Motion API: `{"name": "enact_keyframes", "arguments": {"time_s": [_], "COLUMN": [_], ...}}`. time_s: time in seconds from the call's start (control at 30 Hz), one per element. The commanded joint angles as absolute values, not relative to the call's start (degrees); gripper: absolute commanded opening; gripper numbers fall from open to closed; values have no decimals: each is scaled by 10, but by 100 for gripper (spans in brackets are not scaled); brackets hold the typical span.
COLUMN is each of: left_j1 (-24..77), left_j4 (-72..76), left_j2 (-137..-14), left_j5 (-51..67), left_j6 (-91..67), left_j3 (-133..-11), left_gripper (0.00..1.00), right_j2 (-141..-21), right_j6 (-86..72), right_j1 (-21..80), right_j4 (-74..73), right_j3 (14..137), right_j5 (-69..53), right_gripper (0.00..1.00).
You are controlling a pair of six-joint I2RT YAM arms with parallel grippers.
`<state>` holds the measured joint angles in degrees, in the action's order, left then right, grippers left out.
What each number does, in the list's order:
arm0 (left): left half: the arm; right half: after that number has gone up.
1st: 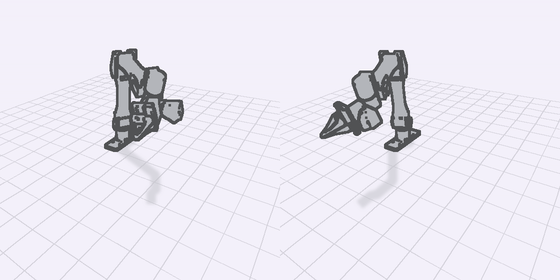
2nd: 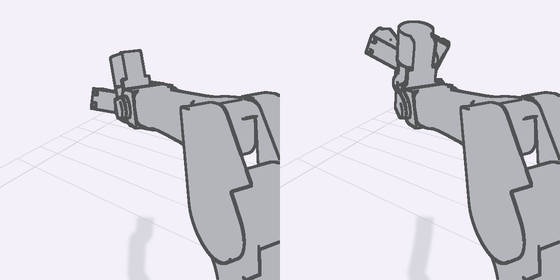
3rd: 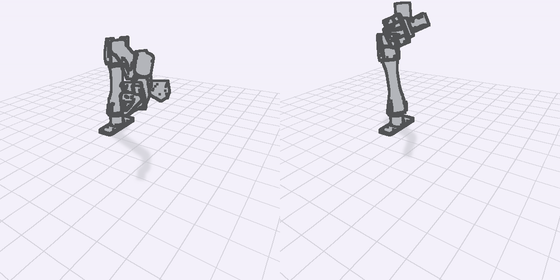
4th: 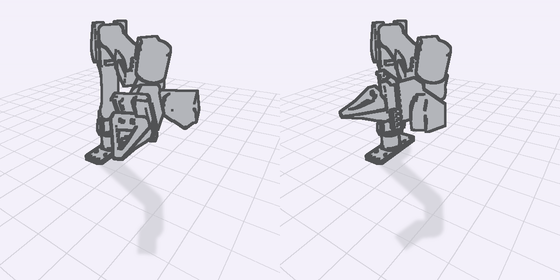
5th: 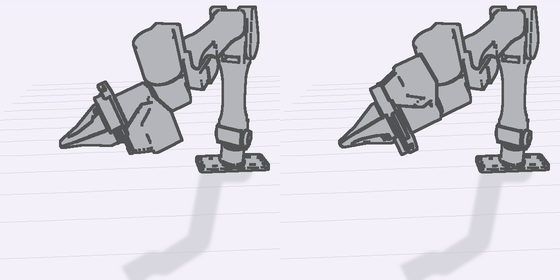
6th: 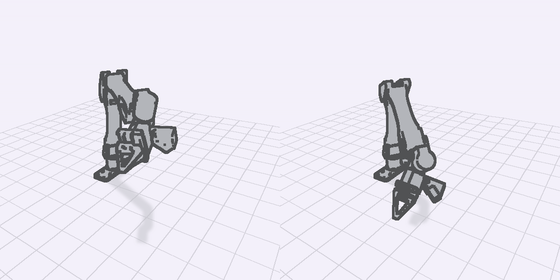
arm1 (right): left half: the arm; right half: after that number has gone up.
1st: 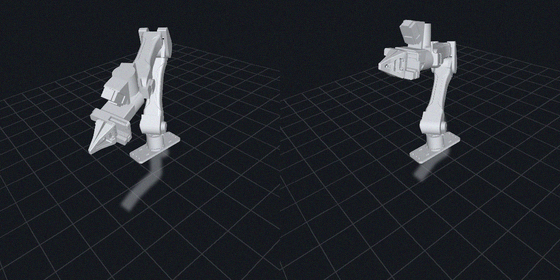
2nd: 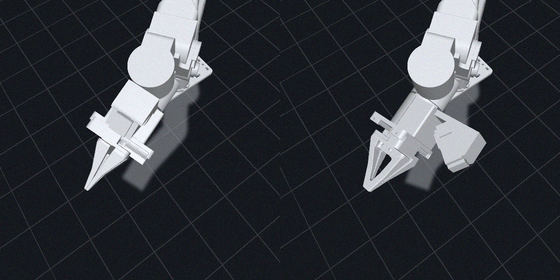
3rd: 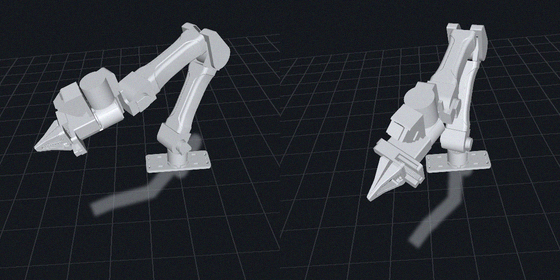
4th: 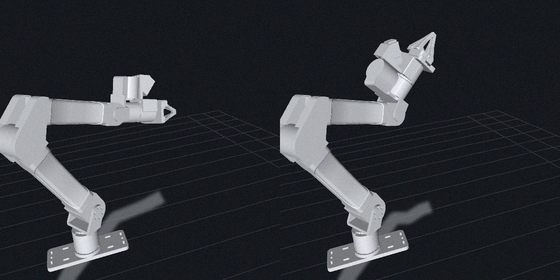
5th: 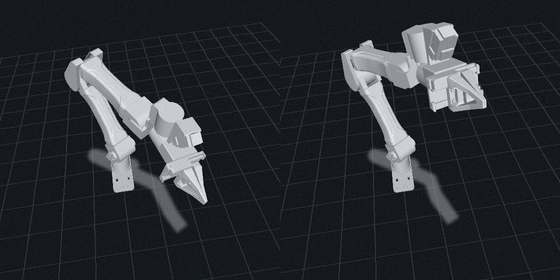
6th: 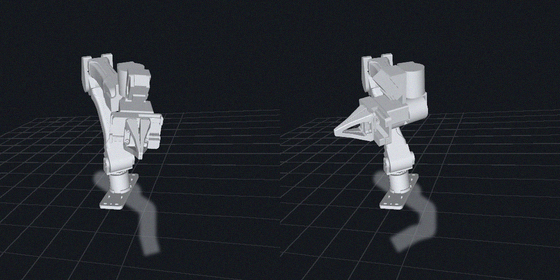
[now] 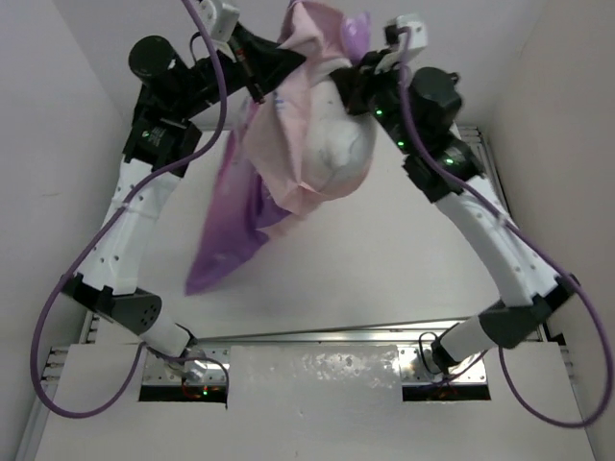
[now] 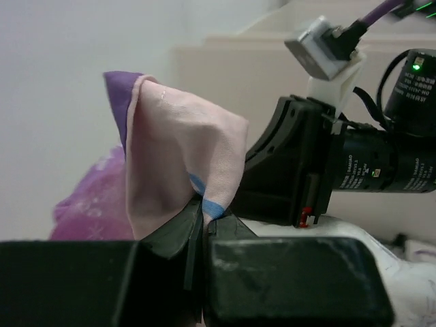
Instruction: Put the pillow into the pillowcase
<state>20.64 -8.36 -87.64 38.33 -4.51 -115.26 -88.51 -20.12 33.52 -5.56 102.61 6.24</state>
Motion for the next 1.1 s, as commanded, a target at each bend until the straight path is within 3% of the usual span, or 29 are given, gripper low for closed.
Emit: {"name": "enact_keyframes", "arguments": {"time_s": [0.0, 0.1, 0.27, 0.43, 0.7, 0.83, 1.07], "left_j1": [276, 295, 295, 221, 38, -15, -23], "left_j4": [114, 168, 149, 85, -116, -249, -366], "left_j2": [-903, -939, -961, -951, -878, -859, -846], "left_j5": [420, 397, 346, 279, 263, 222, 128], "left_j6": [-164, -265, -263, -302, -239, -92, 54], "left_j3": [-1217, -1232, -1205, -1130, -808, -656, -564], "left_gripper": [0, 0, 0, 0, 0, 0, 0], "right_j2": [-789, -785, -873, -965, -1215, -1263, -1261], "right_j6": [-52, 21, 79, 60, -46, -47, -97], "right_j1": [344, 352, 354, 354, 375, 409, 420], "right_j4": [2, -50, -145, -161, -169, -136, -75], "right_j3": [1095, 1163, 1314, 1274, 1257, 1143, 1036], "right_j5": [124, 116, 73, 3, -118, -131, -128], "right_gripper": [0, 0, 0, 0, 0, 0, 0]}}
